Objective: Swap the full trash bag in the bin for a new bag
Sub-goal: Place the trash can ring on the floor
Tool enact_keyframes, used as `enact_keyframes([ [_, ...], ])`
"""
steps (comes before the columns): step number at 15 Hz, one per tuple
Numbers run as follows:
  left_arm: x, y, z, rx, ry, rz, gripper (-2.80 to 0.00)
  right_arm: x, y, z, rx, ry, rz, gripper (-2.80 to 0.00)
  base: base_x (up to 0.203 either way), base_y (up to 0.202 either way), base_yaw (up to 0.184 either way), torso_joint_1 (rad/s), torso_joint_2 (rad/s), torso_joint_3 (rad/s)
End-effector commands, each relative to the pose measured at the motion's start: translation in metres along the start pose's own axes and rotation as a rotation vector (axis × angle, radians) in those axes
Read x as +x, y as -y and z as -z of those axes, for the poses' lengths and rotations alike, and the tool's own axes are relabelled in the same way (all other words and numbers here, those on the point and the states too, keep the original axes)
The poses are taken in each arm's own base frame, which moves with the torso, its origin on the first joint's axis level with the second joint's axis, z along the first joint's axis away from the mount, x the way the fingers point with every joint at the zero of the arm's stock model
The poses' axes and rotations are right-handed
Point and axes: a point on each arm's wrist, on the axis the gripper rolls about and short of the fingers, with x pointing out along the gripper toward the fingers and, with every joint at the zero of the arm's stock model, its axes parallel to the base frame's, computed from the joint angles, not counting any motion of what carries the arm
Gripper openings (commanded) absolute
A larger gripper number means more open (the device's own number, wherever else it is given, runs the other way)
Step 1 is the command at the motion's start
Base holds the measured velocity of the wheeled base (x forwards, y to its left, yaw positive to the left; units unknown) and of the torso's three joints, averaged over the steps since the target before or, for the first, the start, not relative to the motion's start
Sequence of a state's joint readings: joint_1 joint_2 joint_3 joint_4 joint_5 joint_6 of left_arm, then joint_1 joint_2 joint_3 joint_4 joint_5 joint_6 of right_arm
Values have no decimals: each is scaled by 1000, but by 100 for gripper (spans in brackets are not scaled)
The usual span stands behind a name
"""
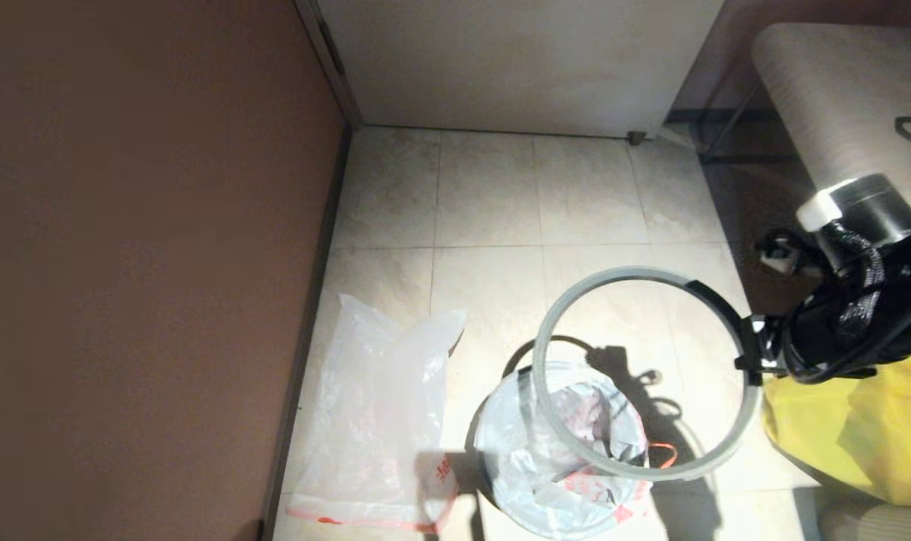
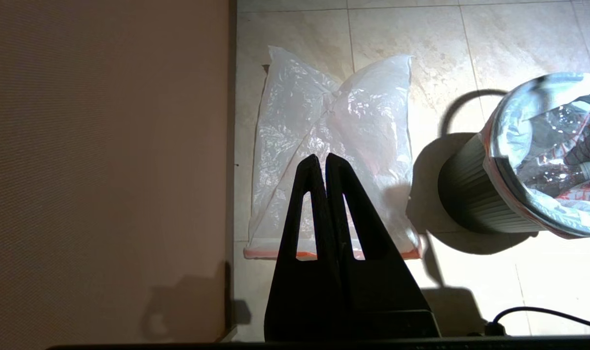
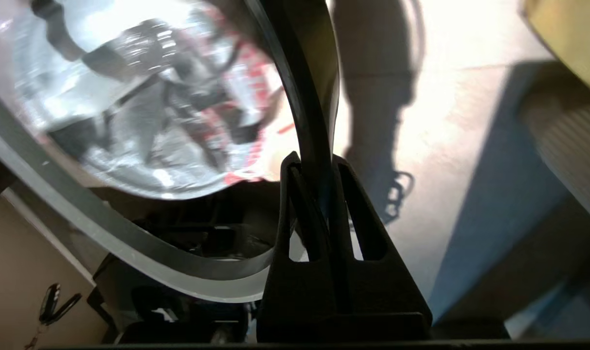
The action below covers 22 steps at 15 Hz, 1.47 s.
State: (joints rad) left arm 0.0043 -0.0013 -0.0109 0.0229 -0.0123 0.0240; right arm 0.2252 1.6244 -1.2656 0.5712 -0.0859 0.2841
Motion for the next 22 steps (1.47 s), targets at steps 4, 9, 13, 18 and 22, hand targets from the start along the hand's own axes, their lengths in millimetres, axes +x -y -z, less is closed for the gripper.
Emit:
enact_keyframes([
  [4,0,0,0,-1,2,0,-280,3,101,-10,139,-44,134,-280,0,0,0,0,0,0],
  [9,0,0,0,1,2,0,-280,59,199,19,143,-226,218,-280,0,0,0,0,0,0],
  [13,0,0,0,-1,2,0,-280,125,213,35,106,-286,221,-280,0,0,0,0,0,0],
  [18,0,0,0,1,2,-1,-280,219,186,46,-36,-320,317,-280,0,0,0,0,0,0],
  [22,0,0,0,0,2,0,-280,282,173,68,-112,-324,401,-280,0,0,0,0,0,0],
])
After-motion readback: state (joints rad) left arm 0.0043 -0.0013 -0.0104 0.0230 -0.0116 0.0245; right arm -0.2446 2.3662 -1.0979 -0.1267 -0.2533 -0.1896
